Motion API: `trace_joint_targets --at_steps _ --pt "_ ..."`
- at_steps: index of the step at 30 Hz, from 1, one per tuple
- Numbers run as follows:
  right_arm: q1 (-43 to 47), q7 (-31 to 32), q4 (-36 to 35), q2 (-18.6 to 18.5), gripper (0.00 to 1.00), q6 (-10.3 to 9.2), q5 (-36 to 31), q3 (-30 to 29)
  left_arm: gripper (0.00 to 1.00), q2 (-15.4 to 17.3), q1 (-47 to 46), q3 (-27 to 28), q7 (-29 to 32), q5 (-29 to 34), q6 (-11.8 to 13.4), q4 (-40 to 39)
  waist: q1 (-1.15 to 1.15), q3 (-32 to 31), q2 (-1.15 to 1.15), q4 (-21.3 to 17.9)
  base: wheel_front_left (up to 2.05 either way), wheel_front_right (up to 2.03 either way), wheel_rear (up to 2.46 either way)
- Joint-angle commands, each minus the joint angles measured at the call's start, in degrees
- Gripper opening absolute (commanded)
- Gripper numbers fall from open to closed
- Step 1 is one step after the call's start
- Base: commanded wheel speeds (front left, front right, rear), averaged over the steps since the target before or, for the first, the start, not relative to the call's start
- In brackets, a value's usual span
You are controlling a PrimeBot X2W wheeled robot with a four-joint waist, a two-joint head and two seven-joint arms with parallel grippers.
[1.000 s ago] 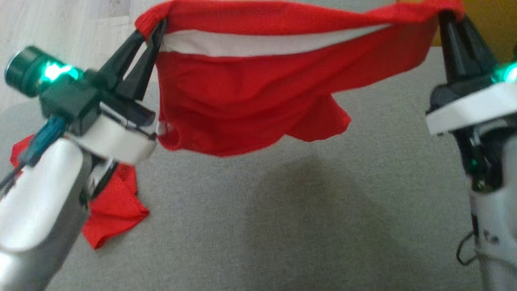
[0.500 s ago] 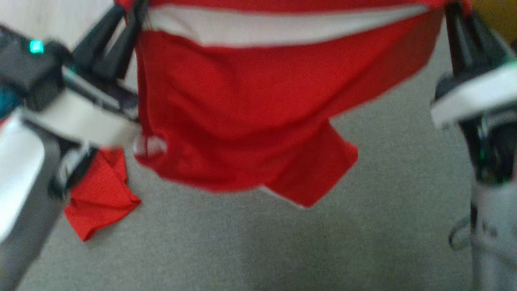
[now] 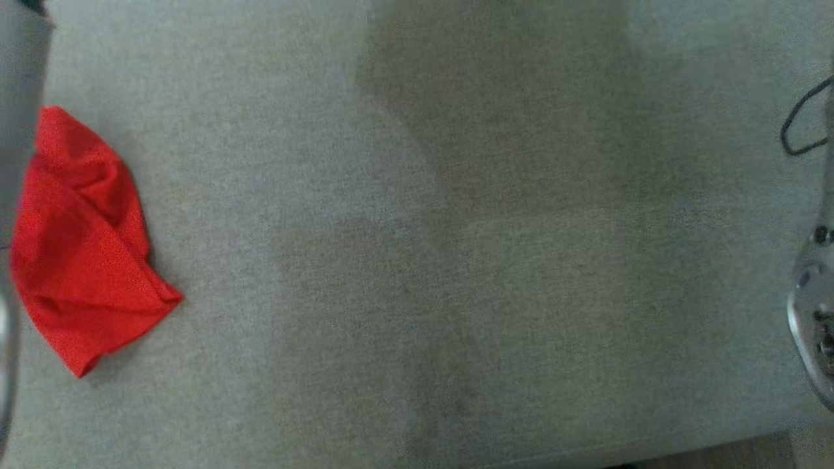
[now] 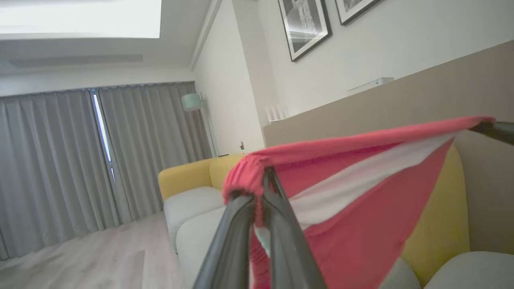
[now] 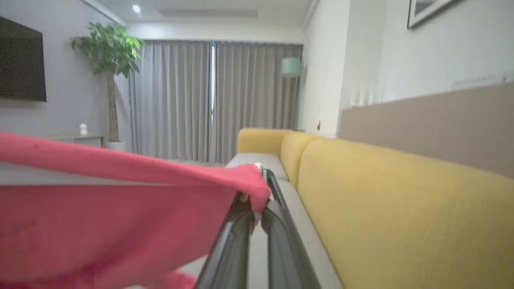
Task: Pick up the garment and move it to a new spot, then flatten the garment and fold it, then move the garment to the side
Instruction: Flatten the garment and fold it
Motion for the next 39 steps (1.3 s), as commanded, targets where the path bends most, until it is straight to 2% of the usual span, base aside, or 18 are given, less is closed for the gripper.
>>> trace_joint_targets --at_steps 1,5,10,16,17,22,27,28,34,39 --pt "-0.20 -0.48 -0.29 0.69 0.00 -0.04 -0.18 -0.39 0.00 2.17 -1.14 1.91 -0.62 -0.02 -0.07 -0.19 -0.03 1.46 0.00 0.21 0.00 0.00 0.00" --pt "1.88 -2.84 8.47 0.60 0.00 -0.04 -0.59 0.96 0.00 -0.36 0.59 -0.81 -5.07 -1.32 -0.53 5.63 -0.03 1.92 0.00 0.59 0.00 0.00 0.00" --pt "6.94 -2.65 18.10 -1.35 0.00 -0.04 0.25 5.41 0.00 -2.40 6.78 -6.43 -7.43 -3.20 -0.73 10.21 -0.03 1.94 0.00 1.16 0.00 0.00 0.00" --pt "12.08 1.66 24.68 -4.54 0.00 -0.04 4.91 16.04 0.00 -0.85 15.55 -14.33 -8.33 -7.36 -0.75 10.55 -0.03 0.23 0.00 1.69 0.00 0.00 0.00" --pt "13.45 4.21 25.07 -5.99 0.00 -0.04 8.05 20.31 0.00 0.33 18.39 -16.79 -8.39 -8.73 -0.76 9.89 -0.03 -0.78 0.00 1.85 0.00 0.00 0.00" --pt "17.01 10.72 21.62 -12.28 0.00 -0.04 16.73 31.73 0.00 3.18 24.25 -23.05 -8.16 -9.89 -0.76 7.23 -0.03 -3.83 0.00 2.38 0.00 0.00 0.00" --pt "21.04 16.38 14.95 -20.03 0.00 -0.04 26.01 41.71 0.00 4.68 28.43 -26.40 -7.55 -10.26 -0.76 4.96 -0.03 -7.15 0.00 2.75 0.00 0.00 0.00" --pt "22.39 18.32 12.40 -22.90 0.00 -0.04 29.46 44.56 0.00 5.14 29.96 -26.98 -7.49 -10.20 -0.42 4.25 -0.03 -8.50 0.00 2.62 0.00 0.00 0.00" --pt "26.43 23.21 4.92 -30.38 0.00 -0.04 37.59 51.09 0.00 5.76 35.25 -27.90 -7.02 -11.31 1.80 0.93 -0.03 -12.73 0.00 1.79 0.00 0.00 0.00" --pt "30.86 26.46 -0.22 -35.16 0.00 -0.04 42.81 53.66 0.00 7.01 40.51 -28.82 -5.92 -12.55 4.07 -4.17 -0.03 -16.22 0.00 0.57 0.00 0.00 0.00"
